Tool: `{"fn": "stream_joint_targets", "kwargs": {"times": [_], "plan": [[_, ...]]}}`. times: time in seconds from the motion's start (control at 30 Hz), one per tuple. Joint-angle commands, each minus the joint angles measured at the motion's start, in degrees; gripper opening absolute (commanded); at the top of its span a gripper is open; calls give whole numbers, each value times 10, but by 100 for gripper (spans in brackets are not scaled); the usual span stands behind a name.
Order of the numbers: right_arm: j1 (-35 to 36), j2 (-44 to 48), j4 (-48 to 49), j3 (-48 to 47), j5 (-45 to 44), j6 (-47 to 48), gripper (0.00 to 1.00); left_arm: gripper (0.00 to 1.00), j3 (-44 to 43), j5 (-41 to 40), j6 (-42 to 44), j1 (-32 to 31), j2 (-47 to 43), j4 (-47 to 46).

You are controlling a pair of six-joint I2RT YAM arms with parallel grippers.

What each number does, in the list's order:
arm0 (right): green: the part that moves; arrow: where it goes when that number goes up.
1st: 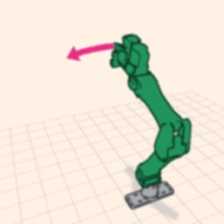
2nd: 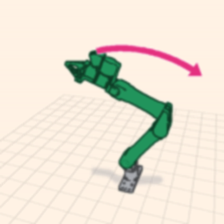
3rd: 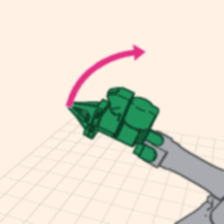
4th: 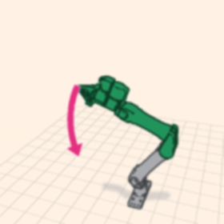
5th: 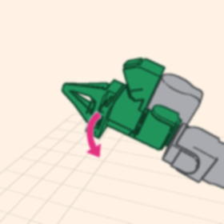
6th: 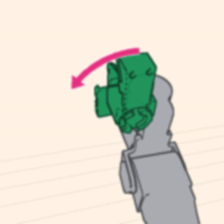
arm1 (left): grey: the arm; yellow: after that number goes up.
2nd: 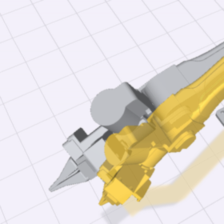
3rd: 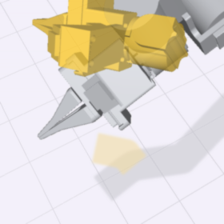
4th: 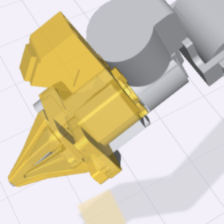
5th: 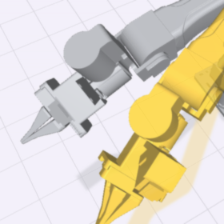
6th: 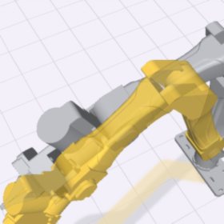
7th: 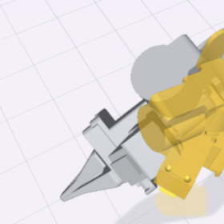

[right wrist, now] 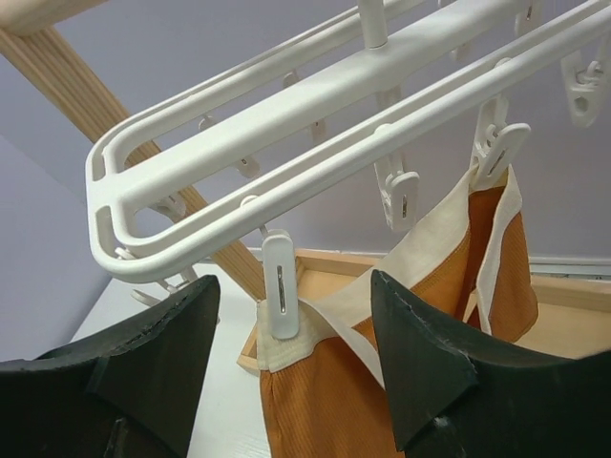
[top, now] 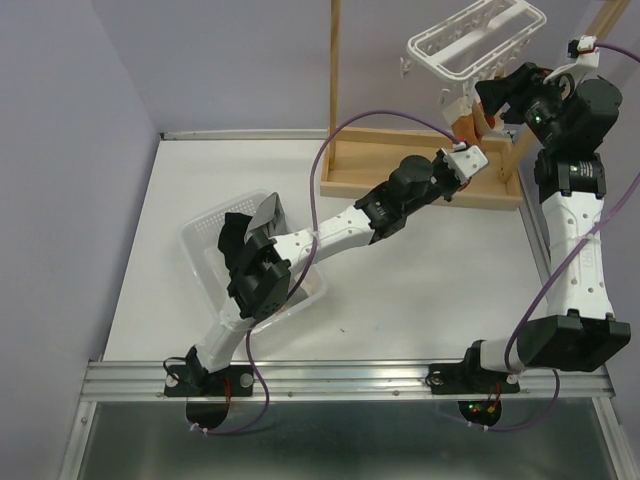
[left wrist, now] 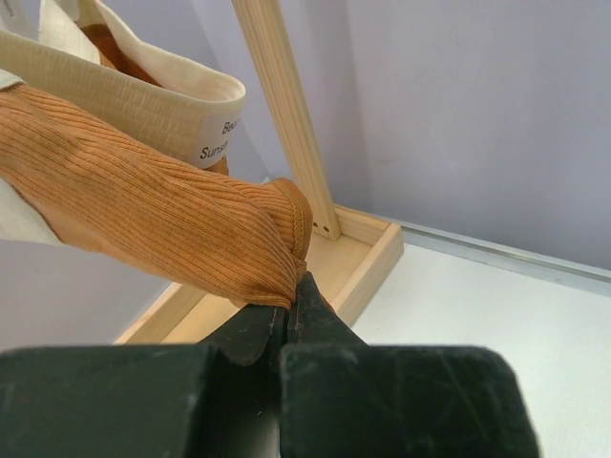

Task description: Remove the underwear clipped to the hanger

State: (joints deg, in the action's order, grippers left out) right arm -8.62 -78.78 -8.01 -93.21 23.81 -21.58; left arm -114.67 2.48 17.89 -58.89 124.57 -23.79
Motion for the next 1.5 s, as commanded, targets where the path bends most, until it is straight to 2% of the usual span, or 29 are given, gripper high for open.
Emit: {"fn": "stream_joint_targets", "kwargs": {"times": [0.0,0.17,0.4,0.5,0.67,0.77,0.9,1.1,1.27,1.4,1.47], "plan": [[-4,0,-15,-44,6,28,69,0,-49,-9,29,-7,0,-13],[-10,2,-22,-49,-25,39,69,0,-44,-15,22,-7,-4,-14],[-120,-28,-30,-78,11,-13,68,0,5,-20,-13,3,-34,-34],[-152,-36,-30,-89,19,-5,68,0,31,-20,-22,6,-46,-47],[-164,-67,-29,-110,22,11,68,0,45,-13,-34,11,-59,-57],[-168,-99,-17,-127,69,1,68,0,52,-7,-41,11,-66,-61],[-167,-118,94,-109,161,3,74,0,62,1,-50,13,-74,-65],[-168,-130,169,-85,235,62,82,0,102,-5,-103,42,-104,-88],[-168,-130,232,-49,287,77,84,0,132,4,-177,75,-129,-109],[-170,-129,377,9,361,69,82,0,151,24,-241,112,-142,-122],[-170,-131,397,24,367,71,82,0,154,26,-254,123,-146,-122]]}}
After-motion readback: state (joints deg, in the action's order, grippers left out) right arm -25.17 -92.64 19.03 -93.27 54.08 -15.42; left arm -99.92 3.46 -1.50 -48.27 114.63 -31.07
